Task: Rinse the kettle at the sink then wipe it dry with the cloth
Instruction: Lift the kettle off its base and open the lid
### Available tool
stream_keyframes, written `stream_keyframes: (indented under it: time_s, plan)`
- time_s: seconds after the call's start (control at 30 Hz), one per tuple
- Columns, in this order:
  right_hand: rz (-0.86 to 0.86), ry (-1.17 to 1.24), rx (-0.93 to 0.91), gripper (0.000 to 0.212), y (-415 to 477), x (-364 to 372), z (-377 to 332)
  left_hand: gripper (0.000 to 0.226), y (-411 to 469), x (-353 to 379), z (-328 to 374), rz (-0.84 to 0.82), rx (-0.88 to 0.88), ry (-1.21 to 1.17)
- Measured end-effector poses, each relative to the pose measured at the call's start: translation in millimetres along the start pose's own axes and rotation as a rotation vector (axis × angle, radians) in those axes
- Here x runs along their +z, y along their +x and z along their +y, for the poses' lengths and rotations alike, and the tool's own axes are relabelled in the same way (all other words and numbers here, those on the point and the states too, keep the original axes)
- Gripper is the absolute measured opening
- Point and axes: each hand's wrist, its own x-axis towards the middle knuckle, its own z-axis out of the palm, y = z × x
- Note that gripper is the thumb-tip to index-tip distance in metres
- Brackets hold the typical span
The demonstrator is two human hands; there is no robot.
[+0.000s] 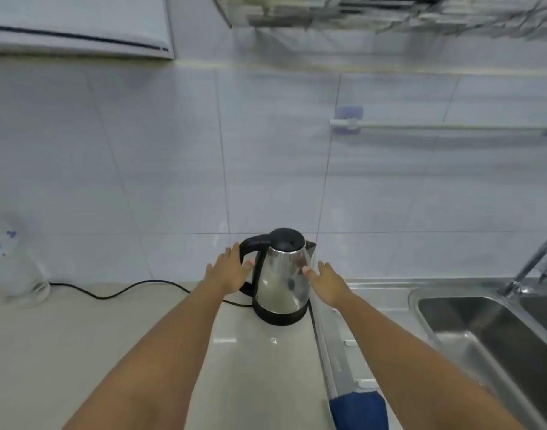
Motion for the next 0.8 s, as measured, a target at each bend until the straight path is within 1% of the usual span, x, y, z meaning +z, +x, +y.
stream_keyframes:
  time_s: [0.1, 0.2, 0.23, 0.3, 0.33, 0.47, 0.5, 0.57, 0.6, 0.63, 0.73, 0.8]
  plan:
    - [0.007, 0.192, 0.043, 0.085, 18.8, 9.8, 1.9, 0.073, 22.2, 10.1, -11.3, 0.032, -0.039, -0.299]
    - [-0.004, 0.404, 0.032, 0.081, 28.3, 17.9, -4.2, 0.074, 38.3, 23.9, -15.9, 0.056, -0.054, -0.55]
    - [-0.011, 0.466, 0.012, 0.078, 32.8, 20.1, -4.4, 0.07, 43.6, 28.6, -17.8, 0.074, -0.062, -0.621]
    - [-0.033, 0.564, -0.019, 0.075, 41.0, 23.7, -3.8, 0.053, 52.5, 36.7, -20.8, 0.111, -0.106, -0.724]
    - [-0.042, 0.602, -0.028, 0.075, 42.8, 25.5, -3.0, 0.049, 54.2, 39.1, -21.5, 0.134, -0.114, -0.758]
    - [-0.024, 0.728, -0.018, 0.083, 50.8, 37.1, 0.8, 0.047, 64.7, 49.3, -22.0, 0.232, -0.121, -0.812]
    - [-0.014, 0.738, -0.018, 0.078, 51.8, 39.5, 1.6, 0.044, 66.9, 50.8, -21.6, 0.24, -0.126, -0.834]
    - [0.003, 0.746, -0.033, 0.06, 51.8, 41.0, 2.4, 0.036, 68.4, 50.1, -20.6, 0.241, -0.131, -0.874]
    - [0.007, 0.75, -0.038, 0.055, 51.2, 40.4, 2.4, 0.033, 68.2, 48.5, -19.6, 0.235, -0.132, -0.886]
    - [0.01, 0.759, -0.044, 0.054, 49.7, 39.0, 1.5, 0.031, 67.1, 46.2, -18.3, 0.233, -0.132, -0.894]
    - [0.033, 0.782, -0.077, 0.066, 42.4, 31.6, -6.1, 0.029, 61.8, 36.4, -12.1, 0.258, -0.115, -0.917]
    - [0.056, 0.782, -0.112, 0.068, 35.2, 25.2, -12.9, 0.03, 55.0, 28.3, -6.9, 0.293, -0.101, -0.932]
